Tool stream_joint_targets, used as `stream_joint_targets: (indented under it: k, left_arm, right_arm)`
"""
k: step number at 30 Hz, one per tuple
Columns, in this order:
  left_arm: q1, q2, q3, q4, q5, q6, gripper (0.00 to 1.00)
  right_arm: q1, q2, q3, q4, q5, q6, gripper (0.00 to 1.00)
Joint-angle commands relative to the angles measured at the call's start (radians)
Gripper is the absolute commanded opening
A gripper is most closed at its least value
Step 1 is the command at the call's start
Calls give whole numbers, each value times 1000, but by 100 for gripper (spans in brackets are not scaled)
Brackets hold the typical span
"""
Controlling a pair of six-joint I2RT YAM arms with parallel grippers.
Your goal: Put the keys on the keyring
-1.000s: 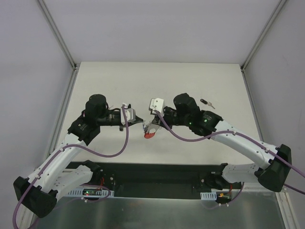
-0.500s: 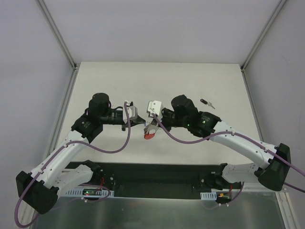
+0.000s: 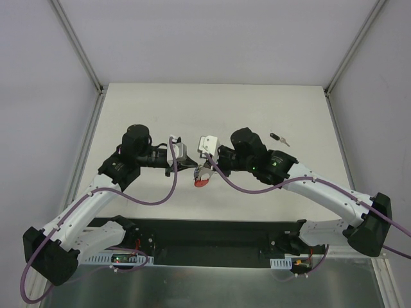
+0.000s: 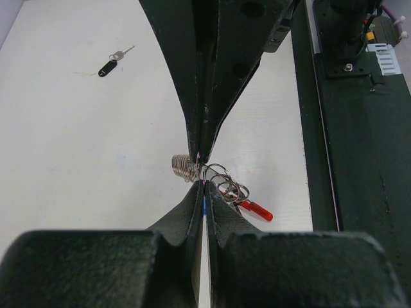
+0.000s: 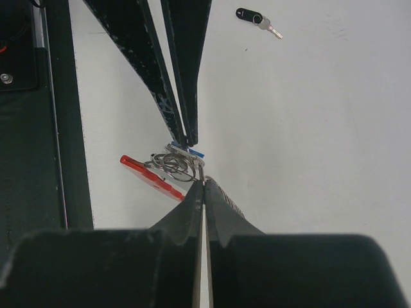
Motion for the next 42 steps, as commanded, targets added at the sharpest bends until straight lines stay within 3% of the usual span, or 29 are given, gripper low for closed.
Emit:
stream_joint_targets:
  k: [1,17,42]
  left_arm:
    - [-5,5,3,43,35,-8,0]
    - [-5,-9,-6,68,-55,-51,0]
    - [-5,23,4,89,0,-95,0]
  right_arm:
    - [10,-12,36,38,-1,-16,2]
    - [12,-23,23,39,43,-19,1]
    - [15,-32,15,66,48,-18,2]
